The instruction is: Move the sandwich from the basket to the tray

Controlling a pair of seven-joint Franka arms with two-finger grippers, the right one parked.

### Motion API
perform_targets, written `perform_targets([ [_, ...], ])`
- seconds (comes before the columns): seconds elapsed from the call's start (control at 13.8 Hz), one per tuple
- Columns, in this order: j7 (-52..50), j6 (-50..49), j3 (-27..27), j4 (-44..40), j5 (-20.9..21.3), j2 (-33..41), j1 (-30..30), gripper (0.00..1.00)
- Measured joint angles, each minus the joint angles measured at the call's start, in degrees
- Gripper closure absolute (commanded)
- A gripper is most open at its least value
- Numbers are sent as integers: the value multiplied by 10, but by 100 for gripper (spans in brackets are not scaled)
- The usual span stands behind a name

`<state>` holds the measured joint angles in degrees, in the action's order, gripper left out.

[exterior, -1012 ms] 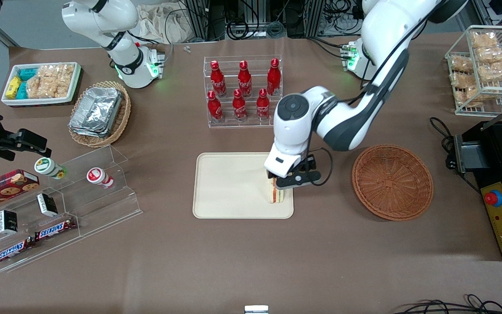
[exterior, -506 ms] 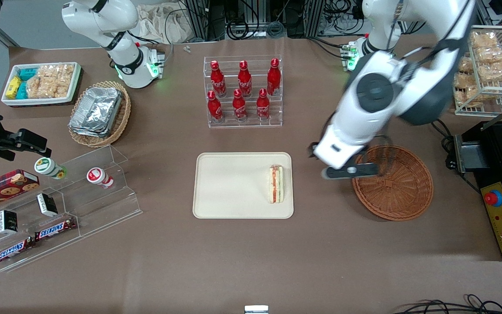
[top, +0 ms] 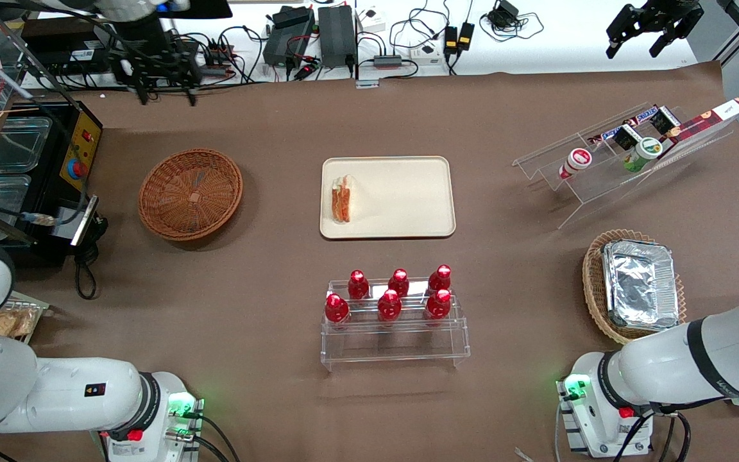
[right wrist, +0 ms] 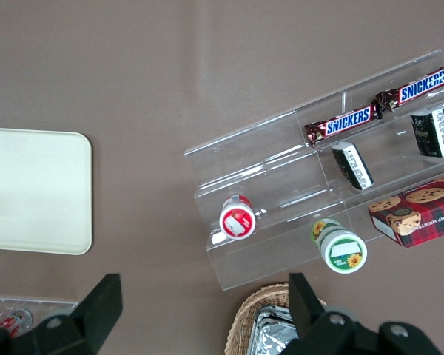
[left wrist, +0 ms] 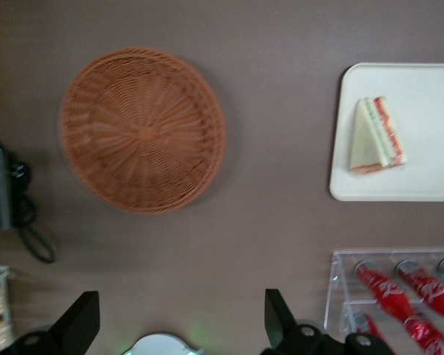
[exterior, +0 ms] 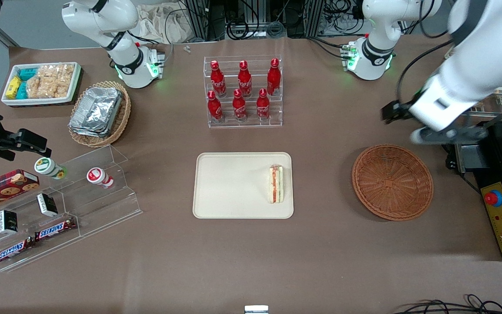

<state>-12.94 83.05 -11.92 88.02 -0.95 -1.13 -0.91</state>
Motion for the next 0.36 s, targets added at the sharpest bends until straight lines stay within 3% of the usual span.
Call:
perform_targets([
  [0.36, 14, -7, 57, 34, 0, 49, -4, 0],
])
